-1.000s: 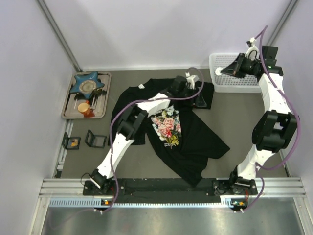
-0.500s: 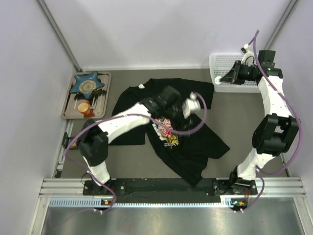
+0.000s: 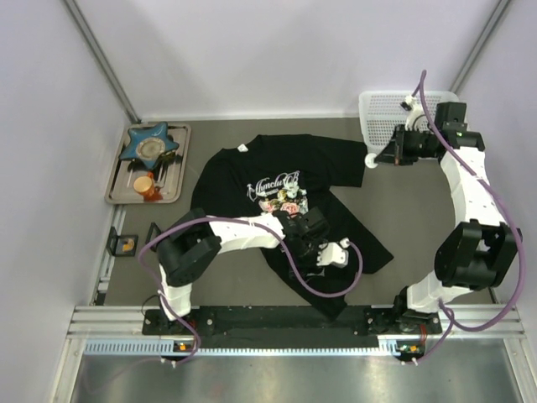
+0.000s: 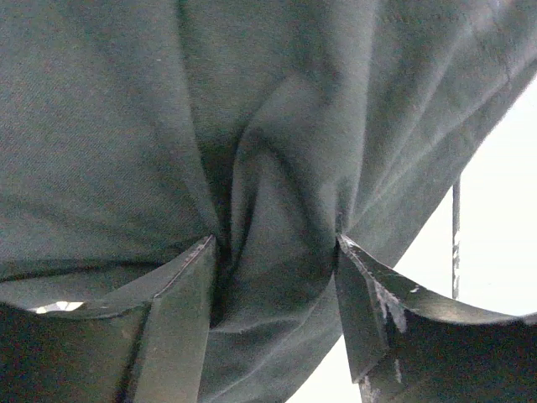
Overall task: Pin the brooch onto the clothing
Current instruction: Adjust the clothes at the center of the board.
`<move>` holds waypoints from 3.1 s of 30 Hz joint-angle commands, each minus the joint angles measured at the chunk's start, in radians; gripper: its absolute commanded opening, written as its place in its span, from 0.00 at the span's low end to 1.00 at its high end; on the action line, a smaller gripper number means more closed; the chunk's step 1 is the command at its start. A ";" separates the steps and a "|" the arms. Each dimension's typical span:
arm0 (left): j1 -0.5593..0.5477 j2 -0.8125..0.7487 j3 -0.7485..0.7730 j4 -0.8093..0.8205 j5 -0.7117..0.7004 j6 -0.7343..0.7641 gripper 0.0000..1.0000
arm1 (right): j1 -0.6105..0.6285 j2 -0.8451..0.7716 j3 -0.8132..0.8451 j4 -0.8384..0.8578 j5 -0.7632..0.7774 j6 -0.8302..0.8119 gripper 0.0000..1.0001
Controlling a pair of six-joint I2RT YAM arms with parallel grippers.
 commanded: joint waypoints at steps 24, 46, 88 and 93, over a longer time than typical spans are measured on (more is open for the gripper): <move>0.303 -0.370 0.055 -0.400 0.141 0.195 0.66 | 0.020 -0.087 -0.084 -0.029 0.010 -0.077 0.00; 0.248 0.351 0.454 0.206 -0.319 -0.457 0.49 | -0.066 -0.086 -0.053 -0.032 0.033 -0.058 0.00; 0.735 -0.135 -0.012 -0.105 0.009 -0.469 0.41 | 0.342 -0.038 -0.096 0.031 -0.001 -0.082 0.00; 0.815 -0.088 -0.051 -0.101 -0.124 -0.454 0.41 | 0.431 0.032 -0.061 0.063 -0.030 -0.050 0.00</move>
